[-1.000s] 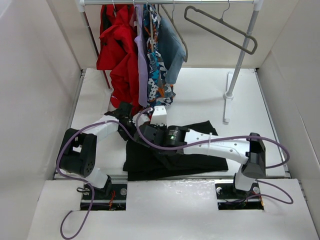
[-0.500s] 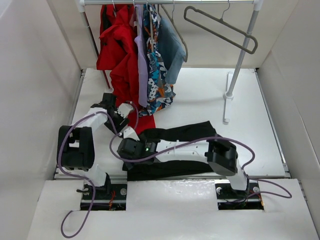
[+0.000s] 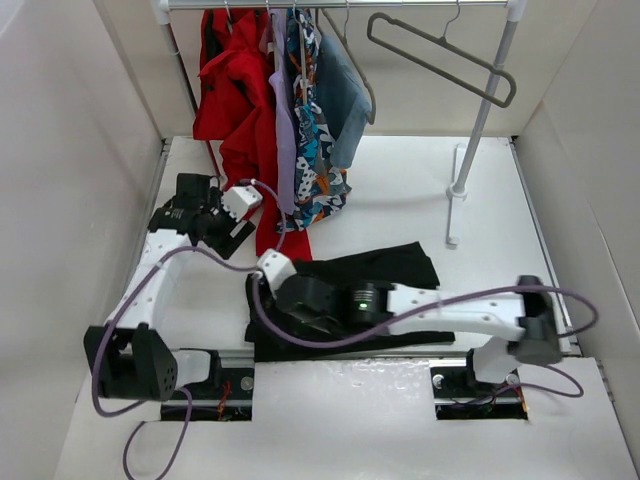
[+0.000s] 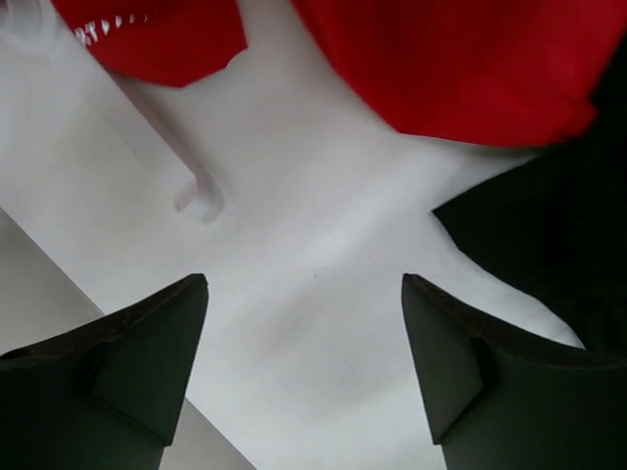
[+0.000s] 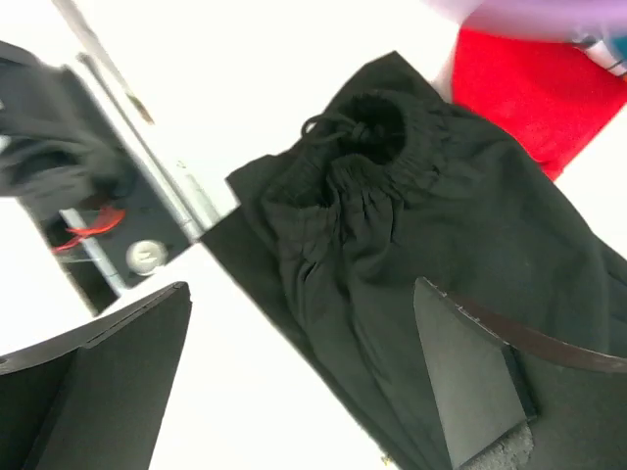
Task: Place the trousers on the hanger
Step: Fold the trousers at the center of the board.
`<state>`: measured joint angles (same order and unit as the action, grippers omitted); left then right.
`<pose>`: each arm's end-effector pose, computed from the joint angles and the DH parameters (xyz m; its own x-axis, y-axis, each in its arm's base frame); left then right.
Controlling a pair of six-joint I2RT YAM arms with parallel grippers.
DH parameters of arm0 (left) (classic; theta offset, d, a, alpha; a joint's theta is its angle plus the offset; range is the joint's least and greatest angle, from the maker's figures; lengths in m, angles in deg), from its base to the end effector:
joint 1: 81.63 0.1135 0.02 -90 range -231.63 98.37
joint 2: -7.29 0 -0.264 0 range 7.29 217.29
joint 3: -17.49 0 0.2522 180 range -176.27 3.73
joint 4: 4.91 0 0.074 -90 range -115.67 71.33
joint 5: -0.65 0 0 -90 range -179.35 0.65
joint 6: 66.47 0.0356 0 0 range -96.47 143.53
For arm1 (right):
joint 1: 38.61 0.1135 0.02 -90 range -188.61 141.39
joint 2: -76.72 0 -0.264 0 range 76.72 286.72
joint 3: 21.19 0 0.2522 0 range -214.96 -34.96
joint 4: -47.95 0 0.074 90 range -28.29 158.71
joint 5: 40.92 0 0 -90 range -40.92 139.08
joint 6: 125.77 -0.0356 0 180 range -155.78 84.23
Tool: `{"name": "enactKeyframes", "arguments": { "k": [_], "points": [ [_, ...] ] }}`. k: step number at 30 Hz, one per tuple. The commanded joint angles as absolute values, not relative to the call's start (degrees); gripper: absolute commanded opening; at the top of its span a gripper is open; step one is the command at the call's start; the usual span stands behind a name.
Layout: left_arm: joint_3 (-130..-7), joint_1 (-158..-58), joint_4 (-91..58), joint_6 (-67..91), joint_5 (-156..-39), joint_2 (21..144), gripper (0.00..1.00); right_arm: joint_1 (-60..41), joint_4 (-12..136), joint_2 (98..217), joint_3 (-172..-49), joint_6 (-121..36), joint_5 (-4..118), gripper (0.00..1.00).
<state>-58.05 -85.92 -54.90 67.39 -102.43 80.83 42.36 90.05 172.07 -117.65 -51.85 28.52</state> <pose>0.2686 -0.0282 0.2947 -0.3791 0.7053 -0.5991 0.6748 0.6537 0.3425 0.0716 0.3711 0.3108 -0.3435 -0.5092 -0.7891 -0.8200 0.5722 -0.0123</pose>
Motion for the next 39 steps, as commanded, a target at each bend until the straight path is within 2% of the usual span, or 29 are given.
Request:
{"name": "enactKeyframes", "arguments": {
  "k": [1, 3, 4, 5, 6, 9, 11, 14, 16, 20, 21, 24, 25, 28, 29, 32, 33, 39],
  "points": [
    [-59.91, -87.60, -61.20, 71.16, -108.94, 75.77, 0.78, 43.22, 87.17, 163.13, -111.11, -52.55, 25.71, 1.00],
    [-59.91, -89.27, -62.52, 72.57, -112.53, 74.09, 0.86, 40.51, 88.86, 156.54, -106.44, -59.31, 24.39, 1.00],
    [-59.21, -91.01, -62.53, 72.57, -113.42, 73.48, 0.92, 35.44, 90.69, 154.26, -101.28, -61.77, 25.16, 1.00],
    [-58.42, -92.34, -62.53, 72.57, -114.04, 72.86, 0.94, 32.26, 91.67, 149.97, -98.70, -65.71, 25.96, 1.00],
    [-57.11, -95.83, -61.83, 70.57, -113.35, 73.38, 0.95, 25.18, 92.72, 148.19, -95.11, -66.96, 27.53, 1.00],
    [-54.21, -101.21, -57.62, 65.12, -106.08, 75.92, 0.97, 14.34, 97.73, 145.28, -93.23, -67.77, 30.53, 1.00],
    [-51.40, -103.67, -53.75, 63.00, -99.47, 79.60, 0.97, 4.26, 99.32, 144.74, -91.74, -65.93, 33.86, 1.00],
    [-48.49, -104.21, -50.14, 61.59, -94.63, 82.77, 0.97, -4.83, 99.33, 144.74, -89.63, -60.93, 39.03, 1.00],
    [-47.26, -104.83, -48.91, 61.59, -94.01, 83.40, 0.94, -11.96, 97.57, 145.70, -87.43, -56.98, 40.28, 1.00],
    [-45.93, -106.06, -47.59, 61.59, -94.62, 84.71, 0.80, -20.93, 91.69, 152.02, -85.40, -51.52, 45.99, 1.00],
    [-45.15, -106.58, -47.59, 60.98, -94.62, 85.50, 0.71, -23.12, 90.11, 153.69, -84.88, -50.90, 49.05, 1.00],
    [-43.65, -106.59, -46.97, 60.97, -95.32, 86.39, 0.51, -24.81, 84.92, 160.20, -84.88, -49.57, 52.85, 0.92],
    [-43.04, -107.11, -47.67, 60.97, -95.33, 87.26, 0.39, -25.59, 84.22, 161.69, -85.40, -48.88, 53.47, 0.88],
    [-41.02, -107.11, -47.67, 61.58, -93.93, 87.80, 0.14, -25.60, 81.49, 166.53, -87.07, -48.34, 55.57, 0.69],
    [-40.40, -107.11, -47.67, 61.59, -92.96, 87.80, 0.00, -25.60, 80.96, 167.58, -87.77, -48.34, 55.58, 0.54],
    [-37.68, -107.11, -45.13, 65.00, -88.04, 85.26, 0.00, -28.13, 79.38, 169.97, -89.00, -48.87, 57.24, 0.22],
    [-37.15, -107.11, -44.43, 65.80, -87.16, 84.73, 0.00, -29.11, 78.85, 169.97, -89.01, -50.00, 58.12, 0.00],
    [-38.27, -102.47, -37.84, 70.28, -80.57, 85.85, 0.00, -37.01, 77.62, 165.67, -89.54, -55.80, 59.36, 0.00]
  ]
}}
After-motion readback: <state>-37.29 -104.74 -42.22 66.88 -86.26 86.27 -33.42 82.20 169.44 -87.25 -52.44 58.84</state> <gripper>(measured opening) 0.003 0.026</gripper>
